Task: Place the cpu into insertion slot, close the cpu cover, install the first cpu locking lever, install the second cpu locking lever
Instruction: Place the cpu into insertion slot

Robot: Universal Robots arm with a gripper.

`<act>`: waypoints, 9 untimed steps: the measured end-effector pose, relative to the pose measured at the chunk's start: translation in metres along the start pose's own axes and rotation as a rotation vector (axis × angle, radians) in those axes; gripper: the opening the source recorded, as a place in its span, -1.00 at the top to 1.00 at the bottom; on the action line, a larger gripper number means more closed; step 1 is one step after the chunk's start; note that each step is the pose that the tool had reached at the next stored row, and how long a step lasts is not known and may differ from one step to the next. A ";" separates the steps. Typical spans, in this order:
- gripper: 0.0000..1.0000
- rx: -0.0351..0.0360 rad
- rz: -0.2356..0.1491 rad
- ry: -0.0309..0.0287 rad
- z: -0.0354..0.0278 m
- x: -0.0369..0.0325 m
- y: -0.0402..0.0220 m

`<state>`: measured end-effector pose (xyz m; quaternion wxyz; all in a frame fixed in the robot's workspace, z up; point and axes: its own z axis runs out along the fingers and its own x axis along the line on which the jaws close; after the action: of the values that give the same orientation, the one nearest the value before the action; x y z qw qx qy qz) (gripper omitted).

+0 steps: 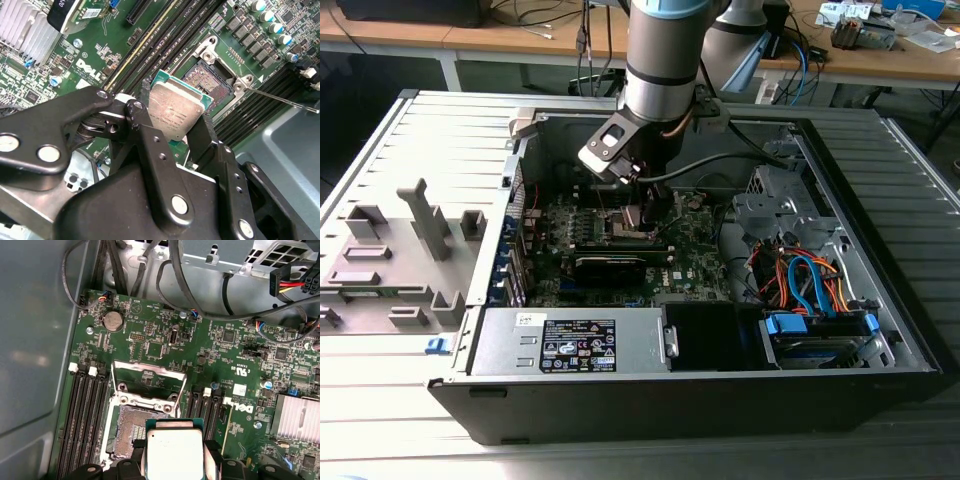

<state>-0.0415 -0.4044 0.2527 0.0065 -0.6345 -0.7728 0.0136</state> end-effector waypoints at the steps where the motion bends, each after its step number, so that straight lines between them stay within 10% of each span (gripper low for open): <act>1: -0.09 0.0000 0.002 0.0001 0.0001 0.0000 0.0000; 9: -0.09 0.0001 0.014 0.0004 0.0007 0.0000 0.0000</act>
<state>-0.0415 -0.4044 0.2520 0.0066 -0.6397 -0.7684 0.0135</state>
